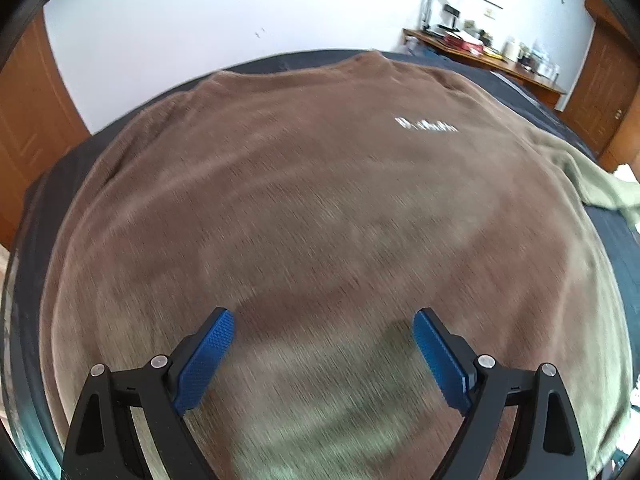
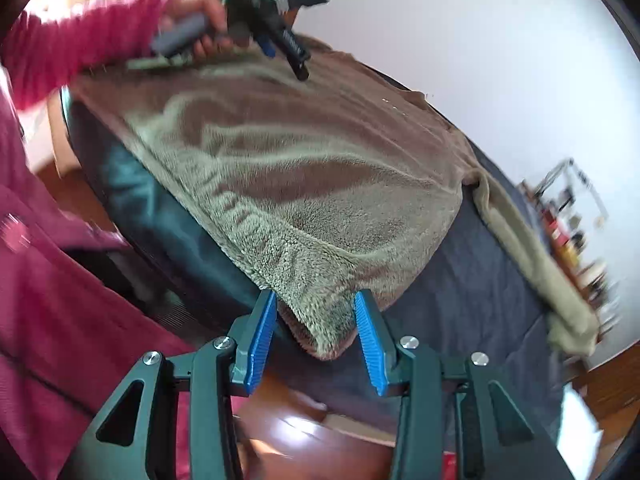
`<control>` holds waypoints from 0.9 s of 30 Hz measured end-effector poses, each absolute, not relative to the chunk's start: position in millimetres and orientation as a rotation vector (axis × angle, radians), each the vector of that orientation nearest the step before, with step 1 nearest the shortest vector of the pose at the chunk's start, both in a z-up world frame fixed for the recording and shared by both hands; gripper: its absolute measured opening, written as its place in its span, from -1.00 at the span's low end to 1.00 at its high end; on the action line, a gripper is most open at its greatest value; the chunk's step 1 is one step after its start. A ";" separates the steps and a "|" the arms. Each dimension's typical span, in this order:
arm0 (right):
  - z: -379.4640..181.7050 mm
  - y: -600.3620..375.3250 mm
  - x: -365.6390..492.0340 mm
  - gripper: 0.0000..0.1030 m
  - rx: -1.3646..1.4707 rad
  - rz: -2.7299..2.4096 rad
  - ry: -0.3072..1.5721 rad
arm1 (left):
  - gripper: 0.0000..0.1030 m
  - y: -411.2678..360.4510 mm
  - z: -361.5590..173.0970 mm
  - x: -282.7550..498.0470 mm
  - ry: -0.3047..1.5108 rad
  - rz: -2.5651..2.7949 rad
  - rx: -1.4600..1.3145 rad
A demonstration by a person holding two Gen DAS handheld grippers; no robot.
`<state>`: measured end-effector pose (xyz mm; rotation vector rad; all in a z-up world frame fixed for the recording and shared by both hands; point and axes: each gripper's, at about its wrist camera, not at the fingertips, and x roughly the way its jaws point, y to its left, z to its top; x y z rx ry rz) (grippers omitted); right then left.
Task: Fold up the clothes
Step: 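Grasp the fleece hem edge with the right gripper and lift it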
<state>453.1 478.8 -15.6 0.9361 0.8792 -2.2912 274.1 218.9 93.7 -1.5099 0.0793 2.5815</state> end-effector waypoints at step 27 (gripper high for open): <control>9.3 477.8 445.3 -0.81 0.797 -2.524 0.803 | 0.79 239.6 90.6 330.4 0.049 2.479 -1.486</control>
